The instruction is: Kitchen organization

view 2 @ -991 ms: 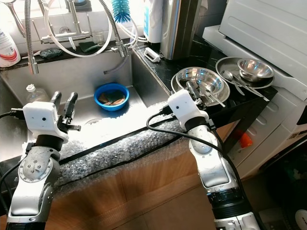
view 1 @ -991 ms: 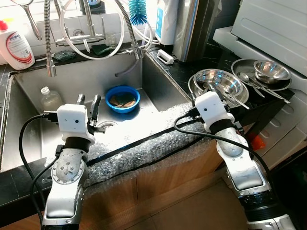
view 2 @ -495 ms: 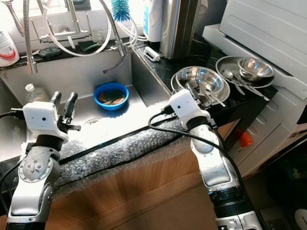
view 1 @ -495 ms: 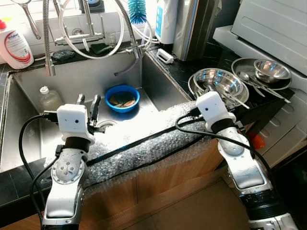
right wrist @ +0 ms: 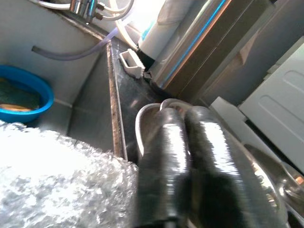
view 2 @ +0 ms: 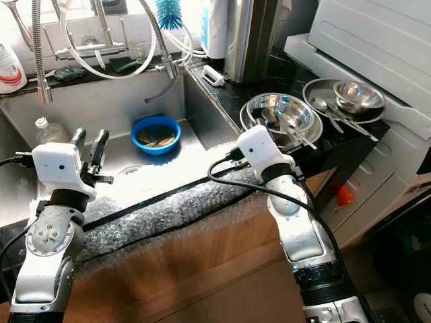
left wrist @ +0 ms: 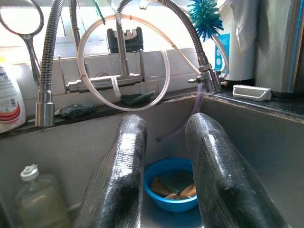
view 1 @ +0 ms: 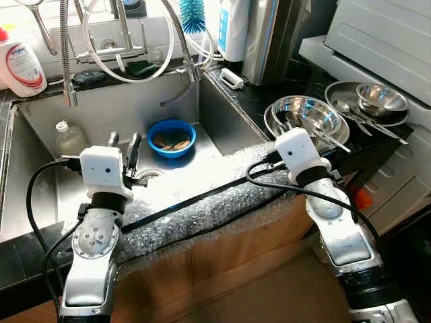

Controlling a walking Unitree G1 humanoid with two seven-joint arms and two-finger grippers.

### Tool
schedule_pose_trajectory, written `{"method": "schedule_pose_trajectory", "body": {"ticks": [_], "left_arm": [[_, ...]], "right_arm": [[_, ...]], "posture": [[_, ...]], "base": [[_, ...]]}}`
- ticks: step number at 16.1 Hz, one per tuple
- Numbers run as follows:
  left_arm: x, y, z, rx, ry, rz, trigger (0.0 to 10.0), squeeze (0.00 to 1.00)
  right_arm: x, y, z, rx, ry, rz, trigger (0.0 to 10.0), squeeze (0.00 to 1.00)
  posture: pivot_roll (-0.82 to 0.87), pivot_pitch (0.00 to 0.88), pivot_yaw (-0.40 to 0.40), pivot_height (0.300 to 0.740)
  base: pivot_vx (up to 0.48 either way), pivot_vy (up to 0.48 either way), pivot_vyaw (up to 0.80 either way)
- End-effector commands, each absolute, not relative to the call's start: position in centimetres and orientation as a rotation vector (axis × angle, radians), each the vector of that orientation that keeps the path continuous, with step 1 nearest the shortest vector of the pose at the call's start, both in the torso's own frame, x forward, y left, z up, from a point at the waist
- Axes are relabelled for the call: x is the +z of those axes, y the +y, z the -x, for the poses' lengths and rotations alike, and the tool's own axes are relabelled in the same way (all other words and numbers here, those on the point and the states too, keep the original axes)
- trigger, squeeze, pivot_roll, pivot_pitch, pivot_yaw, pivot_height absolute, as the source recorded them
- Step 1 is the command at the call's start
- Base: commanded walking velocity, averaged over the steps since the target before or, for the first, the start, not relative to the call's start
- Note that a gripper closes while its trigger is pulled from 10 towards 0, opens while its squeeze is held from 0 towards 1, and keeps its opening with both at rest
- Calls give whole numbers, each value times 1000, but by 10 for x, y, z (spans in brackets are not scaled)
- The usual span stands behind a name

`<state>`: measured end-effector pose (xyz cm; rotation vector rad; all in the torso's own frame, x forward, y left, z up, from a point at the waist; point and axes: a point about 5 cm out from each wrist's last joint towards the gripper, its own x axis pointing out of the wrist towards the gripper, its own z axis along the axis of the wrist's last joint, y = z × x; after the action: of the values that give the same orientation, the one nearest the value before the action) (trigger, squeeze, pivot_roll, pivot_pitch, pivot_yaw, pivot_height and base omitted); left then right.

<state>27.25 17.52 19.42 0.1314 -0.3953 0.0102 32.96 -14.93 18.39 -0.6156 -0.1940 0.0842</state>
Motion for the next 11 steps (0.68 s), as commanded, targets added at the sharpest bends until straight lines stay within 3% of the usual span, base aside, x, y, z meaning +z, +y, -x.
{"method": "schedule_pose_trajectory", "body": {"ticks": [1, 9, 10, 11], "left_arm": [[196, 175, -273, 14, -405, -126, 10000, 0], [196, 175, -273, 17, -410, -122, 10000, 0], [196, 175, -273, 18, -410, -122, 10000, 0], [196, 175, -273, 18, -411, -122, 10000, 0]], "right_arm": [[189, -151, -331, 75, -209, 613, 0, 0], [201, -152, -330, 22, -291, 603, 0, 0], [203, -152, -330, 18, -301, 600, 824, 0], [204, -151, -330, 19, -309, 593, 10000, 0]], "posture": [[13, 68, -27, 740], [12, 65, -27, 740], [12, 65, -27, 740], [12, 65, -27, 740]], "base": [[0, 0, 0], [0, 0, 0], [0, 0, 0], [0, 0, 0]]}}
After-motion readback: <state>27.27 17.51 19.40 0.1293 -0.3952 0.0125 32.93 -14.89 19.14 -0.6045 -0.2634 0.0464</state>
